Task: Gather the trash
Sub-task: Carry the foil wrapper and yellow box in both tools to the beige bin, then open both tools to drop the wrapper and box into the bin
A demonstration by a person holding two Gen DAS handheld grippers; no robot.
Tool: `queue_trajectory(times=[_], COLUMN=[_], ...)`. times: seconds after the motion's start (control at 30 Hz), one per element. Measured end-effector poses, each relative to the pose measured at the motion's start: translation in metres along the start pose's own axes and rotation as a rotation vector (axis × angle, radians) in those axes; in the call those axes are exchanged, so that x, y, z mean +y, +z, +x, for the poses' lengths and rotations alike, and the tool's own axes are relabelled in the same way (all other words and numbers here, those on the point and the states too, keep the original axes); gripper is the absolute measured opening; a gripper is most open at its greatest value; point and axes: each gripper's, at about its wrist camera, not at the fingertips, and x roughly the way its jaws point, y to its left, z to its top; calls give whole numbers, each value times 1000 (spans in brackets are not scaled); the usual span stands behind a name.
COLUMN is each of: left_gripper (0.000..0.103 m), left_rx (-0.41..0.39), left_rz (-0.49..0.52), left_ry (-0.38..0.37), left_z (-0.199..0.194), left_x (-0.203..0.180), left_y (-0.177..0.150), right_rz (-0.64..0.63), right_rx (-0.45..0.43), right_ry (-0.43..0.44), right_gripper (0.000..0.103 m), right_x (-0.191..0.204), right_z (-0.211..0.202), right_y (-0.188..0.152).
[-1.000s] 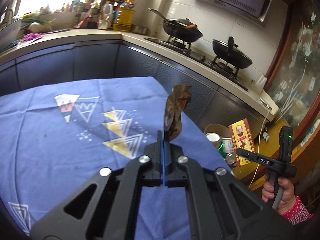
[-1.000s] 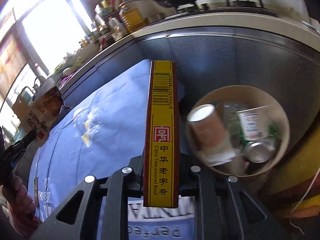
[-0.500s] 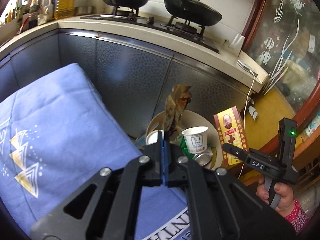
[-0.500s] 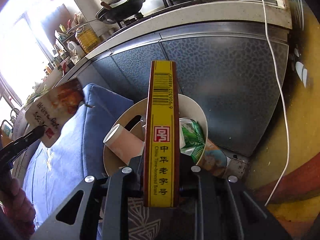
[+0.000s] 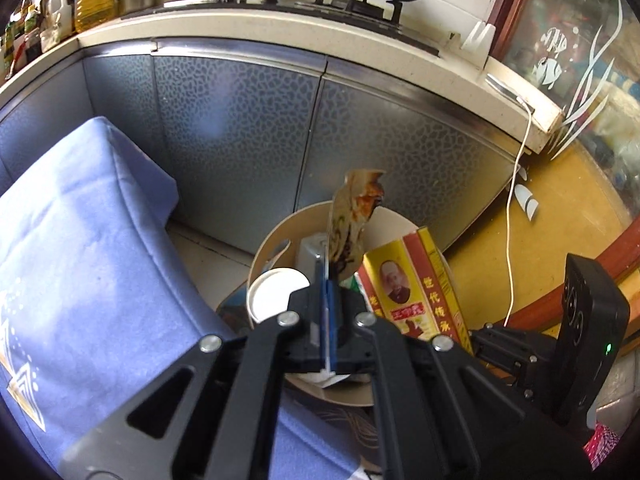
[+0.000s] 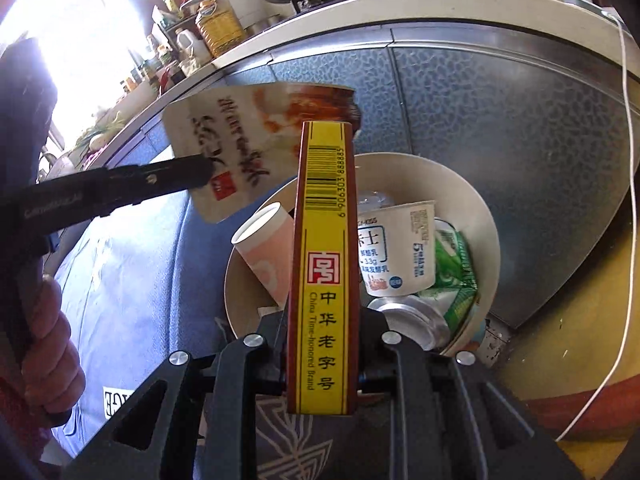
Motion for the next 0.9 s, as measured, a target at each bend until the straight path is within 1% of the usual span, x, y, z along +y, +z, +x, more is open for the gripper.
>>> queue_trajectory(times=[0.1, 0.2, 0.33, 0.43, 0.53, 0.6, 0.73, 0.8, 0.87, 0.9], left_gripper=[1, 1, 1, 1, 1, 4, 10, 16, 25, 27], left_rx=[18, 37, 62, 91, 119, 132, 157, 166, 160, 158], left_rz=[-1, -12, -24, -15, -1, 11, 21, 25, 35, 40], left_ry=[8, 5, 4, 7, 14, 20, 19, 12, 15, 17], left_z=[10, 19, 29, 37, 45, 48, 49, 46, 41, 38], left_x=[1, 4, 5, 1, -3, -8, -12, -13, -14, -15], left_y=[2, 3, 2, -1, -7, -11, -17, -22, -28, -31], right_rz=[-37, -43, -78, -74, -64, -42, 10, 29, 45, 54], right_rx=[14, 41, 49, 43, 7, -14, -44, -49, -55, -59], right_ry=[-21, -28, -56, -54, -58, -49, -30, -24, -16, -10], right_gripper=[23, 23, 23, 25, 29, 33, 34, 34, 34, 34], right_x=[3, 4, 6, 5, 1, -4, -13, -16, -17, -17], right_z=[8, 17, 21, 21, 17, 13, 8, 6, 2, 0], right_y=[0, 3, 3, 2, 2, 2, 0, -1, -2, -3])
